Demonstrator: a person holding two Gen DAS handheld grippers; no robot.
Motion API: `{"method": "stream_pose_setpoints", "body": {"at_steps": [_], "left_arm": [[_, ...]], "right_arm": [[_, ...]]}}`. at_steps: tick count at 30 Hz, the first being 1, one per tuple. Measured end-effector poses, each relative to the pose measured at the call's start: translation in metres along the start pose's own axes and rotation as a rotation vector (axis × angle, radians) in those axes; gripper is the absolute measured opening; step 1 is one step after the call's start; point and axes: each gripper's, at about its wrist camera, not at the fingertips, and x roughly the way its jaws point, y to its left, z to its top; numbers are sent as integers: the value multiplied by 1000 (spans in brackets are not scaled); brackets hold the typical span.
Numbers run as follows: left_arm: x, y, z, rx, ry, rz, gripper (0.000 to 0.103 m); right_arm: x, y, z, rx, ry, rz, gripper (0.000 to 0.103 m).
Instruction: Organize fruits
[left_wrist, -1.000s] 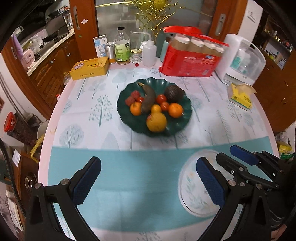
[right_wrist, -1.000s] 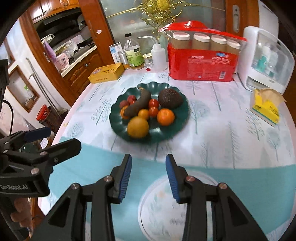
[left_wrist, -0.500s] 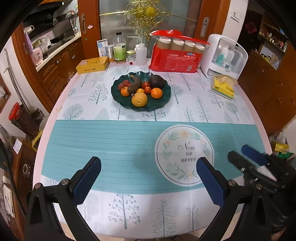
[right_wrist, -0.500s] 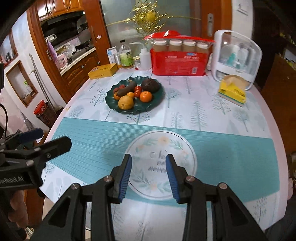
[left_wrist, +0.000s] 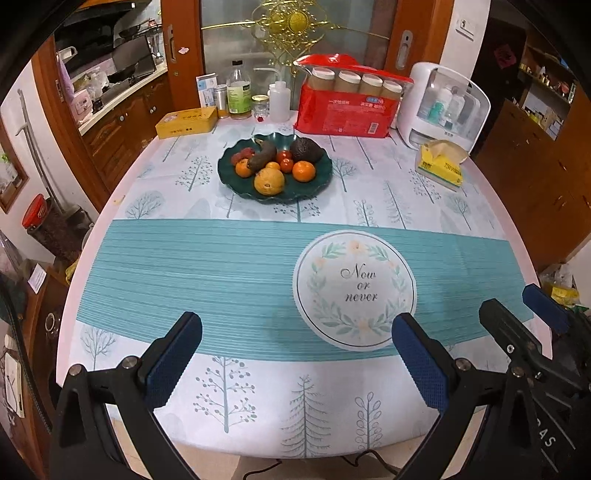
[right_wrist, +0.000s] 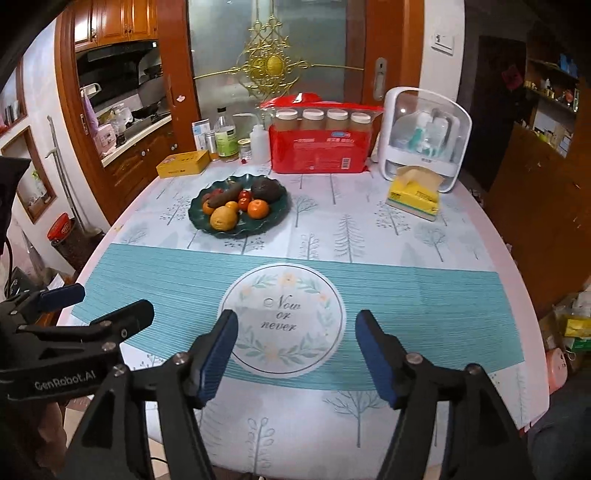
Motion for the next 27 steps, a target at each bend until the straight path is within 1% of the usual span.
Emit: {"method": "stream_pose_setpoints", "body": {"at_steps": [5, 11, 27], "left_arm": [[2, -12, -1, 18, 1, -6, 102], [1, -24, -2, 40, -15, 8, 102], [7, -19, -7, 27, 13, 32, 102]], "right_arm": [[-2, -11, -6, 16, 1, -10, 67], [-4, -21, -10, 41, -2, -15, 67], [2, -24, -16, 46, 20, 13, 67]]}}
